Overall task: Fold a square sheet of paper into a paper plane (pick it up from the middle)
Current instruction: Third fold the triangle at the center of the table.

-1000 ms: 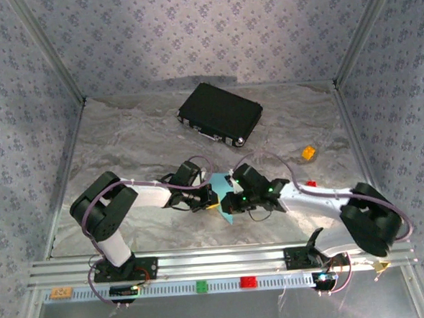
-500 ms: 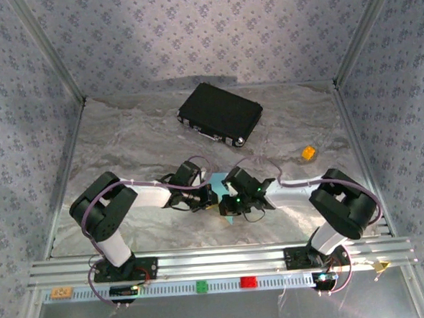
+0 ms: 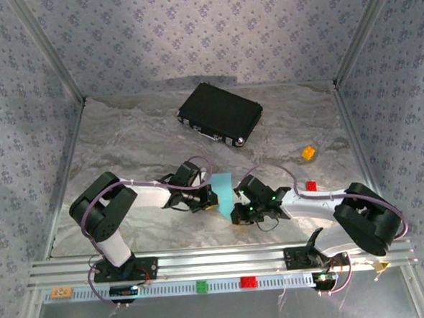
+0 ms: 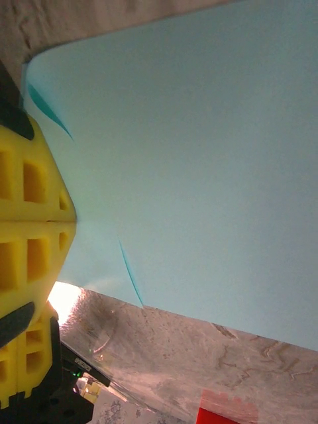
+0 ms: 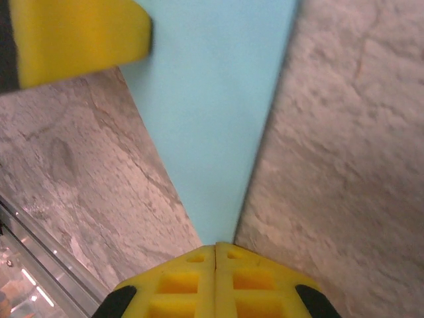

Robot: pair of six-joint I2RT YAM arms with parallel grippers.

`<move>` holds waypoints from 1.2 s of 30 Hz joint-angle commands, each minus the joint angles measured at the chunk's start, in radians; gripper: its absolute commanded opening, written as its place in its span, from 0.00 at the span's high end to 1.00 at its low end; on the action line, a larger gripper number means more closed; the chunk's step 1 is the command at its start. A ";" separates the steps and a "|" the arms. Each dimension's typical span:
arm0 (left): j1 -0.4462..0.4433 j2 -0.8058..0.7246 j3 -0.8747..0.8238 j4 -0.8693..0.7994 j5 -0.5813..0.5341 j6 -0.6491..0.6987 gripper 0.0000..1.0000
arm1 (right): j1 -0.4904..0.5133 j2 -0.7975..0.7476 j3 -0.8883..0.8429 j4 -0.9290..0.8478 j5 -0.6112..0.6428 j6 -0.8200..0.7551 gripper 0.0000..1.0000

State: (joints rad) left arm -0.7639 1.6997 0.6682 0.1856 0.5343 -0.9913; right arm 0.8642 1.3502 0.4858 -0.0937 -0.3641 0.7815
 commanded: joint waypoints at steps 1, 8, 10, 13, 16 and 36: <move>0.012 -0.011 -0.022 -0.065 -0.060 0.024 1.00 | -0.002 -0.051 0.033 -0.095 0.000 -0.013 0.96; 0.013 -0.009 -0.012 -0.075 -0.056 0.032 1.00 | -0.038 0.029 0.130 -0.075 -0.019 -0.030 0.97; 0.013 -0.011 -0.011 -0.078 -0.058 0.034 1.00 | -0.038 0.066 0.153 -0.041 -0.019 -0.018 0.95; 0.012 -0.012 -0.010 -0.075 -0.057 0.035 1.00 | -0.051 0.120 0.163 0.002 -0.013 0.007 0.95; 0.014 -0.015 -0.005 -0.079 -0.054 0.040 1.00 | -0.058 0.162 0.168 0.010 -0.015 0.026 0.95; -0.010 -0.132 0.040 -0.127 -0.039 0.035 0.98 | -0.024 0.183 0.096 0.006 0.056 0.122 1.00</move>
State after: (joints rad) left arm -0.7586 1.5856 0.6849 0.0784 0.4850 -0.9485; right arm 0.8299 1.5127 0.5987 -0.0277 -0.3553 0.8803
